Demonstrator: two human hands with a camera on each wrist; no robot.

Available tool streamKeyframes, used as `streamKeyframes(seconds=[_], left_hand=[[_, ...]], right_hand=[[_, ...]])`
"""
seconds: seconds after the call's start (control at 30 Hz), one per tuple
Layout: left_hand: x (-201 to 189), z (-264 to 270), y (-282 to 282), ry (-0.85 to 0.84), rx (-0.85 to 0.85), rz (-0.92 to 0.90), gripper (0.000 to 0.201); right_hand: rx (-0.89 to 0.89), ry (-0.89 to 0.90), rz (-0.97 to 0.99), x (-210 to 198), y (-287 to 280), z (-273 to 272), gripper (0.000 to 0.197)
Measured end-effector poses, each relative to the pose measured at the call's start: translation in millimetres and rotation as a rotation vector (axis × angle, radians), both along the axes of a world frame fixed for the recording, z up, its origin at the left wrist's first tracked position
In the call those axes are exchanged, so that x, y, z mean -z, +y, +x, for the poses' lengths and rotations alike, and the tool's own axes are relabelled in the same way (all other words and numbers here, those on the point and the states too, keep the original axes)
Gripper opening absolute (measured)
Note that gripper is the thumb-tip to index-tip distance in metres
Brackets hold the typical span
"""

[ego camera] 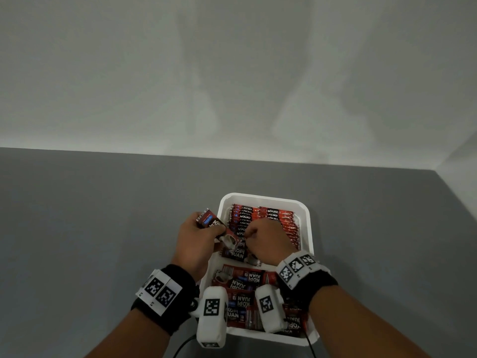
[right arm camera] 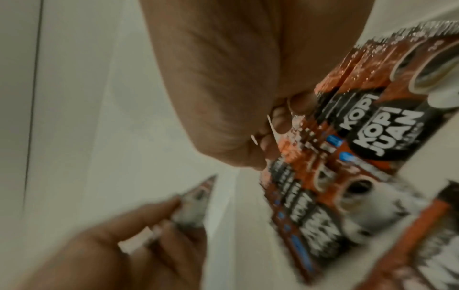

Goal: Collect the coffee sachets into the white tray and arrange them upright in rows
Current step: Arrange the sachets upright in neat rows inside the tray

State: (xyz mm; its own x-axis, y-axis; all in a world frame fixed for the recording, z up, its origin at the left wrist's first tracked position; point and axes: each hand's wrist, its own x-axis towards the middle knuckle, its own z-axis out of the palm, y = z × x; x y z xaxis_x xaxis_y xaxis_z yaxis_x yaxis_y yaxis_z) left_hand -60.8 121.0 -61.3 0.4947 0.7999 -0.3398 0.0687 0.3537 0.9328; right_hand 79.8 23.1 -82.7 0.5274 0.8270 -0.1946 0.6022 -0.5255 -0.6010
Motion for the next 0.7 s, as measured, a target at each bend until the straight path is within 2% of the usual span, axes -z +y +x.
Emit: streamKeyframes(seconds=[0.13,0.2,0.33,0.57,0.7], left_hand=[[-1,5,-7,-0.098,0.032,-0.071,0.016],[-3,9,-12,-0.136,0.064,-0.099,0.013],[-5,14,-13,-0.128,0.077,-0.079,0.014],[1,20,-21,-0.026,0.168,0.102,0.01],[4,12,-18,0.155,0.196,0.16,0.011]], right_hand=[[0.207,0.488,0.272,-26,-17,1,0.009],[0.214,0.576,0.335,-35,-26,-2,0.011],[0.237,0.476,0.323,-46,-44,10,0.016],[0.065,0.127,0.166,-46,-49,22,0.01],[-0.049,0.052,-0.044,-31,-56,33,0.002]])
